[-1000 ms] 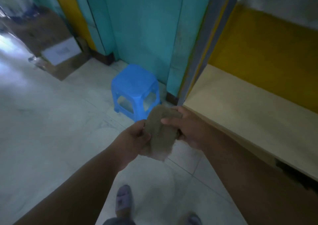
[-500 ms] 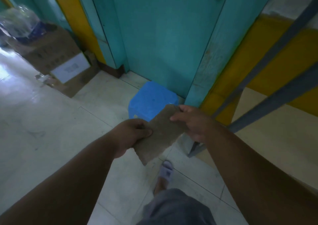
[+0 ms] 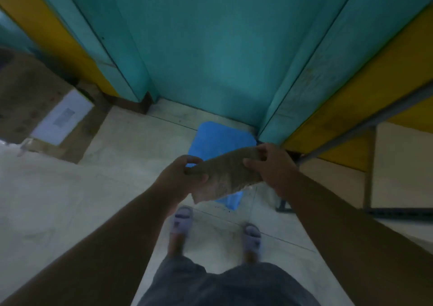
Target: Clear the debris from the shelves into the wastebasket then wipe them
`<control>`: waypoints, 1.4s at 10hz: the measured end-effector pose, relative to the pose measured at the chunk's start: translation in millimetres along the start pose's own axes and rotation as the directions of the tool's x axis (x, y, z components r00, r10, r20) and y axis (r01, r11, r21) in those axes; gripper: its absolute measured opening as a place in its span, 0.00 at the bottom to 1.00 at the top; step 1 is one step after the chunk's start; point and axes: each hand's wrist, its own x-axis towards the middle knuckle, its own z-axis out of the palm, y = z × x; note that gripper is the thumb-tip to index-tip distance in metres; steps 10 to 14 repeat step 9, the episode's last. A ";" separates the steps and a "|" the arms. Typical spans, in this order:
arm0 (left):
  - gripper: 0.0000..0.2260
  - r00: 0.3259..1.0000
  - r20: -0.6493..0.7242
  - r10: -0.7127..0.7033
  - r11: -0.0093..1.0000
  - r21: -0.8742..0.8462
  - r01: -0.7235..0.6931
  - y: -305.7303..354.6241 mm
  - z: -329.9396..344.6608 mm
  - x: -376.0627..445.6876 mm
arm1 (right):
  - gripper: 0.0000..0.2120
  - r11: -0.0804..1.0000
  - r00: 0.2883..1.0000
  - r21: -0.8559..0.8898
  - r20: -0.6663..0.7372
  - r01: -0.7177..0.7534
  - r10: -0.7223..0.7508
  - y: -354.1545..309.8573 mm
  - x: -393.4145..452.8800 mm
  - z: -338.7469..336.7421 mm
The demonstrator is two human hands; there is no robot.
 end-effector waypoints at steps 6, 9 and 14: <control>0.14 0.918 -0.001 0.396 0.720 0.621 -0.309 -100.7 32.8 319.6 | 0.14 0.961 0.927 -0.175 -0.348 -0.213 0.142 159.0 226.8 124.3; 0.22 0.884 0.105 0.455 0.409 0.857 -0.312 -113.1 39.0 339.9 | 0.22 0.844 0.929 -0.517 -0.363 -0.142 -0.066 162.1 233.2 143.0; 0.22 0.884 0.105 0.455 0.409 0.857 -0.312 -113.1 39.0 339.9 | 0.22 0.844 0.929 -0.517 -0.363 -0.142 -0.066 162.1 233.2 143.0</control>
